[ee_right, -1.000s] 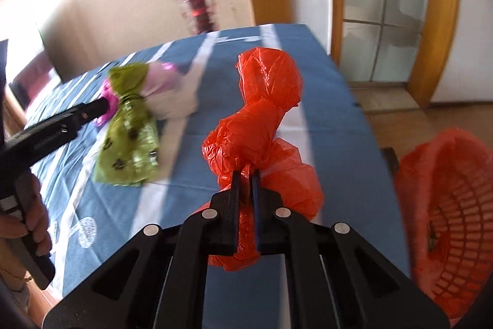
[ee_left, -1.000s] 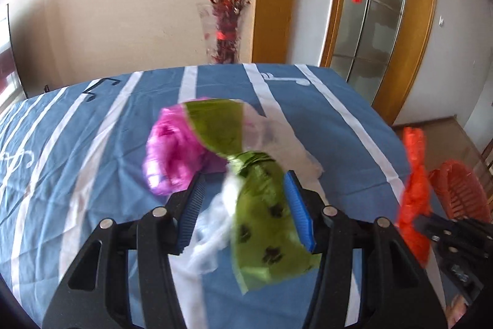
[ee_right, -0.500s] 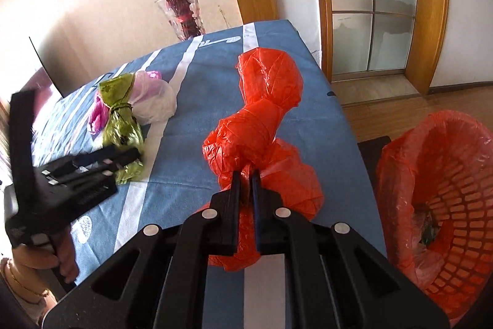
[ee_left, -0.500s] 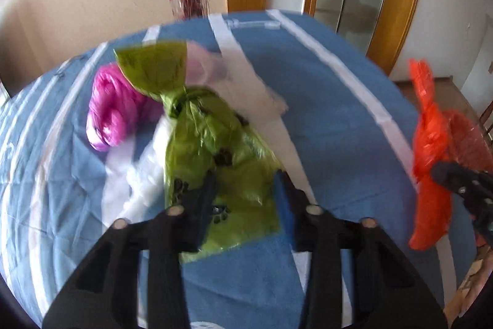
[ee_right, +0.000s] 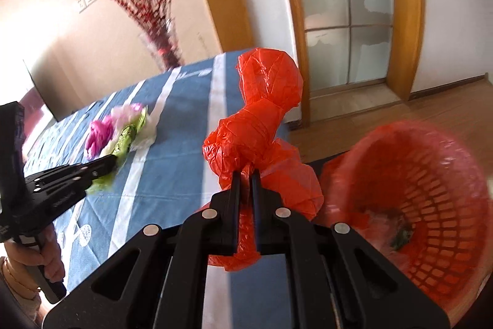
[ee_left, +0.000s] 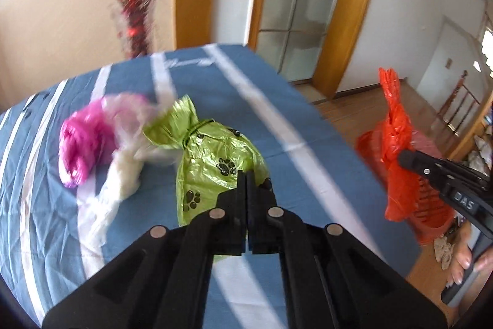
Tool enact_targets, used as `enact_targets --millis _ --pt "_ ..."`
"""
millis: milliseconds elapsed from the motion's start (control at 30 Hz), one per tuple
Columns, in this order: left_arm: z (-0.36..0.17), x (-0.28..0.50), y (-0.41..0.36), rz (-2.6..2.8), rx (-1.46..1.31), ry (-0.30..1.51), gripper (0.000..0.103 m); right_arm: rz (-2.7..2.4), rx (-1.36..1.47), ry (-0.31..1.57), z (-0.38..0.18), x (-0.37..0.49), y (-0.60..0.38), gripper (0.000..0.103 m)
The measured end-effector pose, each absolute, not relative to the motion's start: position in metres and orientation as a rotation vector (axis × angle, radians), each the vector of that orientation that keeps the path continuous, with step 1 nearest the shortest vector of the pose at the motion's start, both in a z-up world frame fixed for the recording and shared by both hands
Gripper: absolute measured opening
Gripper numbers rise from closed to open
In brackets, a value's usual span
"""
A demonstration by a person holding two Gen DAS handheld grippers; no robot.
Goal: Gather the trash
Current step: 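Carry both bags over the wastebasket and open both tools to drop them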
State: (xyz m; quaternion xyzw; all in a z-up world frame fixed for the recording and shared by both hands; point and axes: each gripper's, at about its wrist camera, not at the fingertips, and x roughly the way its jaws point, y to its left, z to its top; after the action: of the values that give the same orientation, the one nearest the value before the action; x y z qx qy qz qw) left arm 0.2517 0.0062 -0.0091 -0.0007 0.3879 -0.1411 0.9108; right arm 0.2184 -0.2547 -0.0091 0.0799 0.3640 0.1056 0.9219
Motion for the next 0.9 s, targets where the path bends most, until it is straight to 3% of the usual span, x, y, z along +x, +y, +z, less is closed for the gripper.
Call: enact_targets --millis 467,900 --pt "0.034 0.220 -0.126 -0.600 0.022 0.723 0.002 -0.009 0.213 0.699 0.003 0.180 -0.367 0.008" --pt "0.022 0.206 -0.223 -0.791 0.035 0.748 0.002 -0.114 0.276 0.724 -0.014 0.165 -0.430 0.008"
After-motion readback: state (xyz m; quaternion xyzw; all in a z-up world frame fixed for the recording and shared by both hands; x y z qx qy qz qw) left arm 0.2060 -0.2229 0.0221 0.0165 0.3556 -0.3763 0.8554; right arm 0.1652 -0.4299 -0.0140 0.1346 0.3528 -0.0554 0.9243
